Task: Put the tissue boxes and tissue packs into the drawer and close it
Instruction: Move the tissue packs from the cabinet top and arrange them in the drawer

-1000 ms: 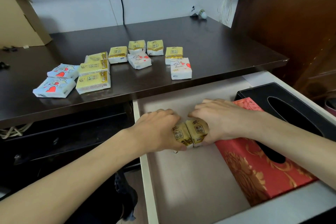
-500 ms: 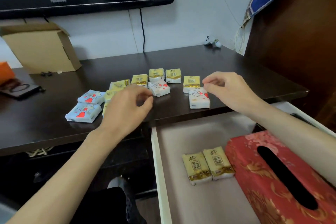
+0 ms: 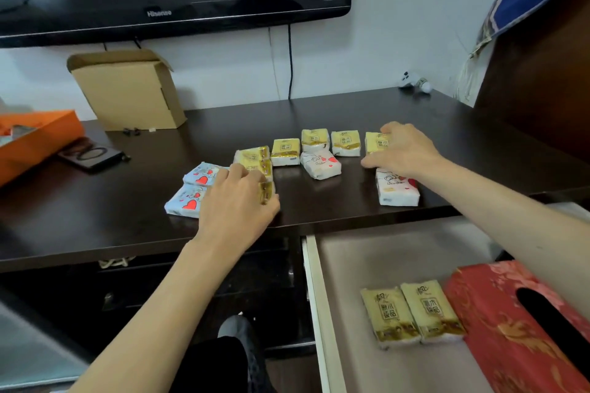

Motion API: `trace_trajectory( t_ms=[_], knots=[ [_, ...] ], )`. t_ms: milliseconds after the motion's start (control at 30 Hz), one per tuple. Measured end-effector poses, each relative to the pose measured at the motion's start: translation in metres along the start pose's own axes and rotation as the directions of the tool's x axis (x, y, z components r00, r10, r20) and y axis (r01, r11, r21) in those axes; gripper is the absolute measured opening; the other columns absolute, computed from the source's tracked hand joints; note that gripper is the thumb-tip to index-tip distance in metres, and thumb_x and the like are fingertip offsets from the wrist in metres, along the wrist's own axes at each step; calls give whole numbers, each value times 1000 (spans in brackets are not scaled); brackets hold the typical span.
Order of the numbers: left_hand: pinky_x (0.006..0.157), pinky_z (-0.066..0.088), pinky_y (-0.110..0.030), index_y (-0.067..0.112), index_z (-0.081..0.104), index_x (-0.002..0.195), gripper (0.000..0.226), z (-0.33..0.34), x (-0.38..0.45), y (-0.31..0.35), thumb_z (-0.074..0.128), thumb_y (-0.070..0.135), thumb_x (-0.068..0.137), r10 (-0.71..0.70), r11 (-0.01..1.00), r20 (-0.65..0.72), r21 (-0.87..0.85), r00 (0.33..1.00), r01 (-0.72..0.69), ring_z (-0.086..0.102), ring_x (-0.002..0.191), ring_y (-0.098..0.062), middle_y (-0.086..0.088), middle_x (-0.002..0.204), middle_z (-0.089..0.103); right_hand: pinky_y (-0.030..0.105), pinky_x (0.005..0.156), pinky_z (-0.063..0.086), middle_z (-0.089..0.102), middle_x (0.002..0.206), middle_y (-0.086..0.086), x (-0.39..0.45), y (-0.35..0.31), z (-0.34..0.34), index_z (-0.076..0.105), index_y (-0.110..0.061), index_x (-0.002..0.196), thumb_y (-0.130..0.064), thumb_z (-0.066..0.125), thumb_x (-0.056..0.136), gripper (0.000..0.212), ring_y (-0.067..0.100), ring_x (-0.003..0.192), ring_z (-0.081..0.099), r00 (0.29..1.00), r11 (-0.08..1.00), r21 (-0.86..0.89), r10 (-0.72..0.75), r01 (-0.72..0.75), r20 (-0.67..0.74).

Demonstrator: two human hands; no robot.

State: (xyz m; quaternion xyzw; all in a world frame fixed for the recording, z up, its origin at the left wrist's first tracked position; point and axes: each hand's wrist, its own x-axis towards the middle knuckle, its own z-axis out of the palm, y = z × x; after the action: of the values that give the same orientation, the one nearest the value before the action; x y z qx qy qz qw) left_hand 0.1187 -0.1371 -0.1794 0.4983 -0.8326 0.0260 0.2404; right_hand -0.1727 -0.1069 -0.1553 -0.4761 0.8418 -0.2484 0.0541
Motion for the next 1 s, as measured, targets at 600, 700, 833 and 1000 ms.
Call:
trace_trajectory(
  t_ms=[600, 700, 833, 1000],
  knots=[
    [105, 42, -46, 34, 48, 141, 69, 0, -9, -20, 60, 65, 80, 232, 956, 213, -227, 949, -183, 43, 134, -13, 9, 148, 48, 34, 84, 32, 47, 153, -13, -72, -12, 9, 36, -37, 156, -82, 57, 78, 92, 12, 133, 41, 794, 757, -257, -525, 600, 307],
    [95, 49, -37, 34, 56, 134, 65, -2, -9, -18, 63, 64, 77, 277, 939, 186, -259, 943, -225, 49, 125, -10, 10, 140, 55, 43, 98, 45, 44, 156, -12, -73, -15, -1, 39, -34, 154, -69, 57, 80, 84, 14, 139, 39, 777, 749, -263, -494, 608, 390],
    [90, 46, -27, 33, 62, 128, 61, -7, -12, -9, 67, 61, 75, 340, 904, 147, -324, 929, -279, 51, 119, -4, 13, 134, 58, 47, 99, 49, 58, 143, -3, -77, -21, -9, 54, -24, 140, -40, 68, 84, 59, 22, 126, 52, 779, 746, -272, -493, 607, 387],
    [93, 48, -26, 34, 64, 122, 54, -16, -22, 8, 73, 56, 74, 377, 837, 118, -467, 919, -284, 54, 112, 1, 19, 122, 61, 31, 81, 42, 55, 129, -13, -88, -4, -21, 50, -31, 144, -53, 76, 78, 74, 10, 112, 46, 791, 778, -175, -557, 603, 251]
  ],
)
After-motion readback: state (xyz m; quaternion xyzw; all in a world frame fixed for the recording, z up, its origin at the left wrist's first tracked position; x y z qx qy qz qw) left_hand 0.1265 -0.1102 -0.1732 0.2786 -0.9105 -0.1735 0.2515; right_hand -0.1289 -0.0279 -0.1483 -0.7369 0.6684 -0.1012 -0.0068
